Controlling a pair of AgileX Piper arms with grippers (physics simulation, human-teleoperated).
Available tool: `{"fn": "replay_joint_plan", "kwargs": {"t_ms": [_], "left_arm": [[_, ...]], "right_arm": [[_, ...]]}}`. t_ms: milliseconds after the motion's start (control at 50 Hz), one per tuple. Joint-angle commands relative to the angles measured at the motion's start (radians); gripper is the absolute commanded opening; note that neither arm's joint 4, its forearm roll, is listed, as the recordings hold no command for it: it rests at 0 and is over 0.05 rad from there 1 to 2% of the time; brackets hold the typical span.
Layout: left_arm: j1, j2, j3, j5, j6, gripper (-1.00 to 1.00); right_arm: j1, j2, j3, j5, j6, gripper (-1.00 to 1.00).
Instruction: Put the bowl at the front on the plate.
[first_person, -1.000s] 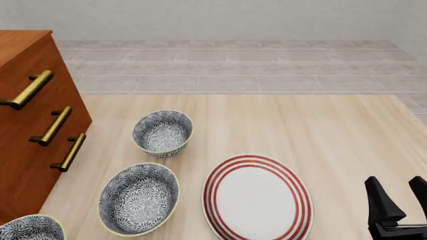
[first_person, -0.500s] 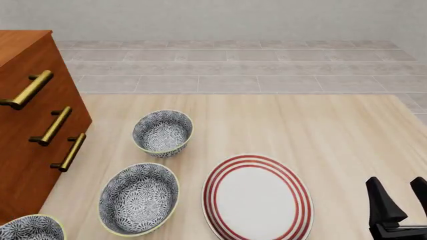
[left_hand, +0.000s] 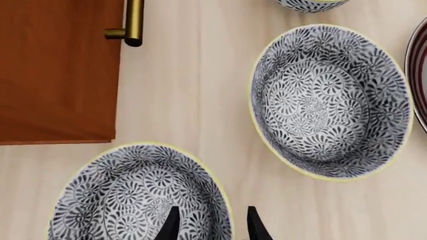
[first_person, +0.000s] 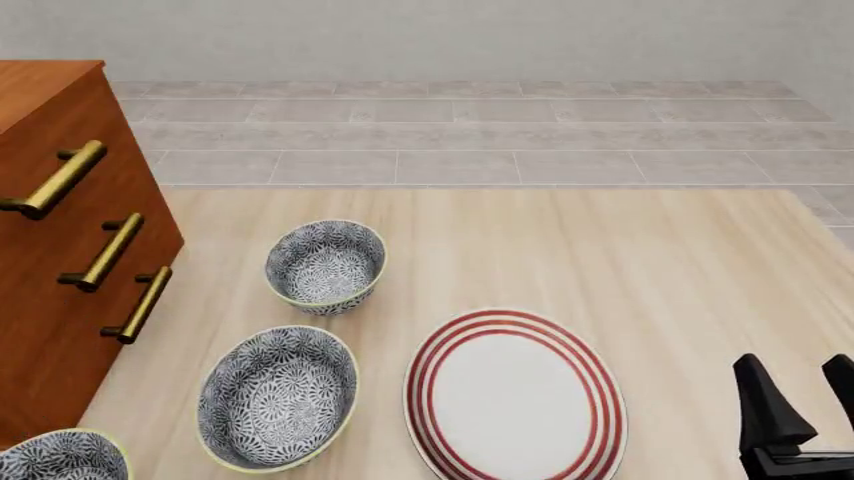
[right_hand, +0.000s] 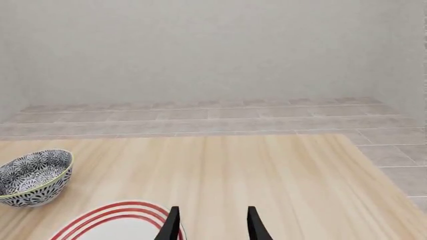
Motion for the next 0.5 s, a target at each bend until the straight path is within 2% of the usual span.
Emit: {"fn": "replay_joint_plan", "kwargs": {"t_ms": [20, 200, 300, 320, 340, 420, 500], "left_arm": [[0.017, 0.120, 0.098, -0.052, 0.000, 1.00], [0.016, 0.318, 0.098, -0.226, -0.028, 1.00], [0.014, 0.347, 0.098, -0.262, -0.033, 1.00], [0.048, 0.334, 0.098, -0.279, 0.019, -1.00], [0.020, 0.324, 0.098, -0.265, 0.019, -1.00], [0.009, 0.258, 0.098, -0.219, 0.000, -1.00], [0.025, 0.219, 0.097, -0.212, 0.009, -1.00]], "right_arm": [[-0.001, -0.004, 0.000, 0.004, 0.002, 1.00], [-0.002, 0.002, 0.000, 0.000, -0.001, 1.00], [-0.003, 0.000, 0.000, 0.003, -0.002, 1.00], [-0.003, 0.001, 0.000, 0.002, -0.002, 1.00], [-0.003, 0.001, 0.000, 0.002, -0.003, 1.00], [-0.002, 0.006, 0.000, -0.002, -0.004, 1.00], [-0.002, 0.005, 0.001, -0.002, -0.003, 1.00]]}}
